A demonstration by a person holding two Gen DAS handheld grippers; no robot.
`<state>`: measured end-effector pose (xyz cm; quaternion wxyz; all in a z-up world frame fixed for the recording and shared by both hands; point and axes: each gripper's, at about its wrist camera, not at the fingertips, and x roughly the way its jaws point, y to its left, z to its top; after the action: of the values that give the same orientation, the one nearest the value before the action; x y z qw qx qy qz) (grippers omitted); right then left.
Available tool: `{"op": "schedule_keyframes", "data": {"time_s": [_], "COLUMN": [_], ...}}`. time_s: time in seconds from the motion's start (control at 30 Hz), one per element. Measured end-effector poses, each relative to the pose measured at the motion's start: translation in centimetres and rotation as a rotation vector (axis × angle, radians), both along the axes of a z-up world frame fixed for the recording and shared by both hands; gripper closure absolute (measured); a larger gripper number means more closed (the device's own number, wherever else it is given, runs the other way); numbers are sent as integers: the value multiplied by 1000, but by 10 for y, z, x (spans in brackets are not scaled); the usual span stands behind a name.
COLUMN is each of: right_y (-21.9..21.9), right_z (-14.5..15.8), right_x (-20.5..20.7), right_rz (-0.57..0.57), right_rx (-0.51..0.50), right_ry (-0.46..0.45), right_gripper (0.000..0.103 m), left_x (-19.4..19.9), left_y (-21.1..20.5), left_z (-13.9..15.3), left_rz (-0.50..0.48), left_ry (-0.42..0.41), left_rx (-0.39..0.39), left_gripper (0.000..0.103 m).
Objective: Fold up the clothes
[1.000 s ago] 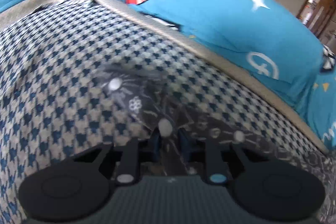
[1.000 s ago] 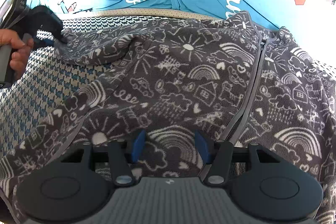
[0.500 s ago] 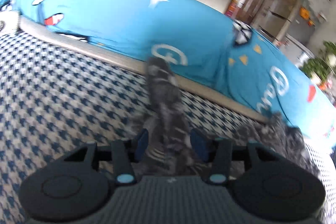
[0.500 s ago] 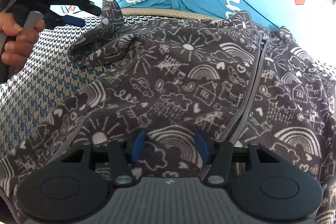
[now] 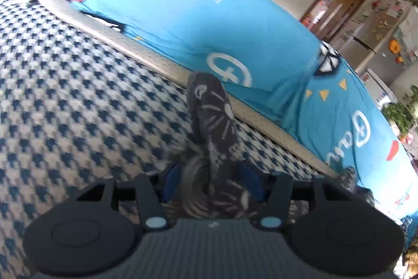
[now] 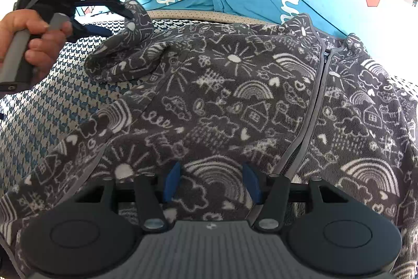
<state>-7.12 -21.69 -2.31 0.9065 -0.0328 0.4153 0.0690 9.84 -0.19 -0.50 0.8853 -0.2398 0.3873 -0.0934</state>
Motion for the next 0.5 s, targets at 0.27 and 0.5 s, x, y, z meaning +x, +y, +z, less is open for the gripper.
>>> {"op": "schedule_keyframes", "data": {"time_s": [0.27, 0.5], "right_y": [-1, -1], "right_z": [0, 0], "right_x": [-1, -2], "right_rz": [5, 5], "right_rx": [2, -1], "right_ry": [1, 3], "right_gripper": [49, 49], "left_x": [-10, -9], "left_y": [-43, -17], "left_z": [8, 22], "left_rz": [-199, -98], "left_ry": [-34, -68], "left_rx": [-29, -47], "left_gripper": [51, 48]}}
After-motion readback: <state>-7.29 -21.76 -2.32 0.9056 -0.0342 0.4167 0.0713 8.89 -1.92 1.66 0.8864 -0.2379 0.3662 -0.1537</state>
